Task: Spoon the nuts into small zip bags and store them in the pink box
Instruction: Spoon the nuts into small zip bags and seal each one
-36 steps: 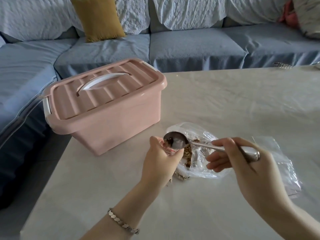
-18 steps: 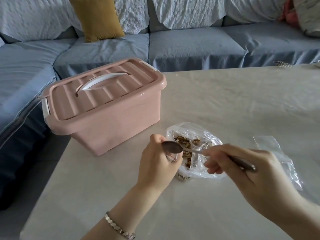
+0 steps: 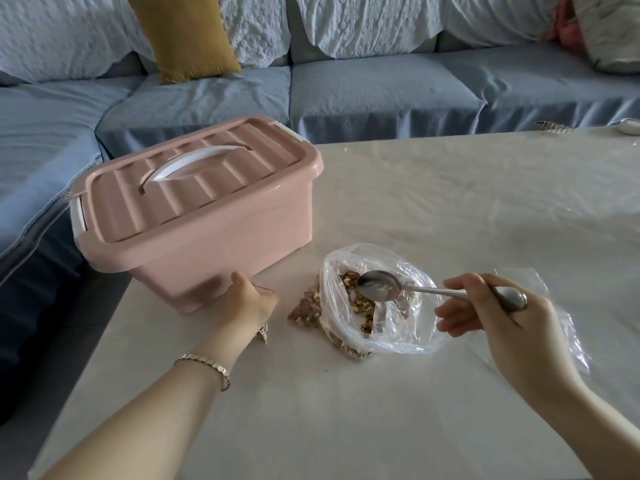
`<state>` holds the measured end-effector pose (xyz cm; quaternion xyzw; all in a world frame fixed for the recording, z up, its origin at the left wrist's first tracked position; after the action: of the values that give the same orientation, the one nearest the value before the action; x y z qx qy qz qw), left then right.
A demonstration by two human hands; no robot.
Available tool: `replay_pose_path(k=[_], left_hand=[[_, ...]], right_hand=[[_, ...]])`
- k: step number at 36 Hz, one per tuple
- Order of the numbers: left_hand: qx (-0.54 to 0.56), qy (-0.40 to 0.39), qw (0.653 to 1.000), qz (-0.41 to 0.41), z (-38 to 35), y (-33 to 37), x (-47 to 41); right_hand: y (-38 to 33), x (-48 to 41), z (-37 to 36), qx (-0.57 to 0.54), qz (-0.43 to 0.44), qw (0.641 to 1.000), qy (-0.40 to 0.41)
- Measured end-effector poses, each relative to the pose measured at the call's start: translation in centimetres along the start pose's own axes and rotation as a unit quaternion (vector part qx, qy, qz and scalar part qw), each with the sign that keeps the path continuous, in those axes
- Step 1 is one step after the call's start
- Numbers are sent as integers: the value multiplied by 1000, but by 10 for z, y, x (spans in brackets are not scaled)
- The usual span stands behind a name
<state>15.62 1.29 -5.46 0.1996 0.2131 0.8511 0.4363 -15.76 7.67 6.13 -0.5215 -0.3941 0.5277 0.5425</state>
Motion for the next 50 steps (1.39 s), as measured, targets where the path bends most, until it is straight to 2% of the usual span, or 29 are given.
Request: replay_pose_path(k=[9, 11, 14, 16, 18, 22, 25, 28, 31, 34, 38, 41, 44, 50], left_hand=[[72, 10, 997, -24, 6, -2, 25], [52, 54, 993, -91, 14, 5, 42], [14, 140, 960, -242, 20, 28, 73], [25, 146, 941, -305, 20, 50, 91], [51, 119, 922, -363, 19, 80, 113], [45, -50, 908, -414, -8, 135, 146], [-1, -134, 886, -444, -52, 163, 164], [-47, -211, 878, -426, -99, 180, 176], [-102, -250, 877, -397, -137, 191, 185], [-147, -247, 879, -381, -161, 201, 191], [-167, -231, 897, -337, -176, 207, 192], [-139, -257, 909, -297, -179, 206, 193], [-113, -265, 909, -300, -168, 204, 197], [90, -221, 924, -300, -88, 187, 191]], right_hand=[[5, -4, 10, 13, -4, 1000, 6], [5, -7, 16, 13, -3, 1000, 16], [5, -11, 28, 11, 2, 999, 37], [5, -14, 39, 10, 10, 999, 53], [5, -18, 52, 10, 20, 997, 74], [7, -22, 83, 6, 34, 992, 118], [14, -25, 109, -3, 29, 987, 160], [25, -25, 130, -9, 22, 981, 191], [35, -22, 147, -4, 14, 976, 215], [43, -19, 161, 19, 18, 971, 238], [50, -16, 173, 23, 21, 967, 253], [52, -15, 175, 15, 19, 968, 251], [51, -15, 171, 4, 15, 972, 236], [39, -8, 141, -28, 43, 986, 158]])
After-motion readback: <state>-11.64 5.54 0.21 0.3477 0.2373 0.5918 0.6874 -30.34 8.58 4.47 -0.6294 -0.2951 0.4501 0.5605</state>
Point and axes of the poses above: each hand's wrist, its own x-axis away from the middle knuckle, its own z-axis out of the back of the hand, y = z × x, the point moved 4 cm from there along -x, towards the middle knuckle, and after that the axes turned 1 degree about y, right-handed, at the moved point
